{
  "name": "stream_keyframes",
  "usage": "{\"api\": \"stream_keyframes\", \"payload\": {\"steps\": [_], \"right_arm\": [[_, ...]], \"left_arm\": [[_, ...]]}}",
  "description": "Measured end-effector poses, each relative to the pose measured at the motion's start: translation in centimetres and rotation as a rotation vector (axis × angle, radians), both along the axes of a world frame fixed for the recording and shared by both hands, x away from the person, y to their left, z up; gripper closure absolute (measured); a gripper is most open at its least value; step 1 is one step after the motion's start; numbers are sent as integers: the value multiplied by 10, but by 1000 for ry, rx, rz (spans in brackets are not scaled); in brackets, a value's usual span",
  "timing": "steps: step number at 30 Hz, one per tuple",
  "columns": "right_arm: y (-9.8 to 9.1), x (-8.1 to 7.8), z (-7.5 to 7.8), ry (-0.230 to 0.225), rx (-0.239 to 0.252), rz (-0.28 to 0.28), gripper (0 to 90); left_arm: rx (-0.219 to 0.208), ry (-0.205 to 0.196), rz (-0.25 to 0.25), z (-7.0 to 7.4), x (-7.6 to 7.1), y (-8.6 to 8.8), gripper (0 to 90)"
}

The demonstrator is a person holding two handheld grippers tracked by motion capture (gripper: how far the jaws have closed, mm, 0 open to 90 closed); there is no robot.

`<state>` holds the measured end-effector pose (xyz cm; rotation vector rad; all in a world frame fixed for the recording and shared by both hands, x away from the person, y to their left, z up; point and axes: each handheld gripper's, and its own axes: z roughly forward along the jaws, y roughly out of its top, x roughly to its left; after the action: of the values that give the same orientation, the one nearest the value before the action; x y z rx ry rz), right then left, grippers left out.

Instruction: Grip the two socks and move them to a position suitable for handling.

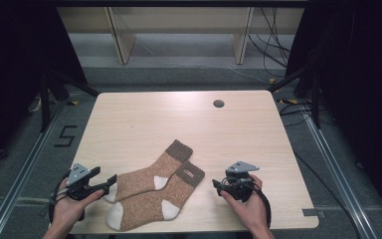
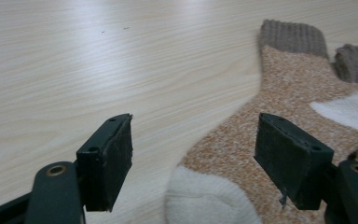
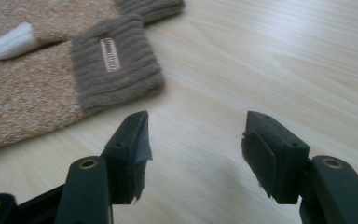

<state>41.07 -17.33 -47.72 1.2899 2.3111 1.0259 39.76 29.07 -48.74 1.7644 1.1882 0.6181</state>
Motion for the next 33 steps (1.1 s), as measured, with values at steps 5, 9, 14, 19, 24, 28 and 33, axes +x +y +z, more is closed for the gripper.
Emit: {"api": "stream_keyframes", "payload": {"steps": [5, 9, 14, 19, 24, 28, 33], "right_arm": [[15, -5, 2, 13, 21, 83, 414], [26, -7, 8, -1, 9, 123, 424], [38, -4, 20, -29, -20, 141, 457], [65, -2, 30, -38, -49, 211, 463], [93, 4, 24, -12, -83, 285, 452], [101, 8, 18, 23, -93, 289, 435], [120, 7, 8, 77, -111, 337, 390]], "left_arm": [[-10, -18, 42, 3, 0, -2, 267], [-11, -22, 30, 2, 1, -1, 267], [26, 4, 17, 0, -2, 0, 267], [46, 5, 8, 1, -3, -3, 267], [60, 10, -13, 0, -2, -5, 269], [57, 0, -29, -1, 0, -6, 269], [63, 3, -7, 0, -2, -7, 266]]}}
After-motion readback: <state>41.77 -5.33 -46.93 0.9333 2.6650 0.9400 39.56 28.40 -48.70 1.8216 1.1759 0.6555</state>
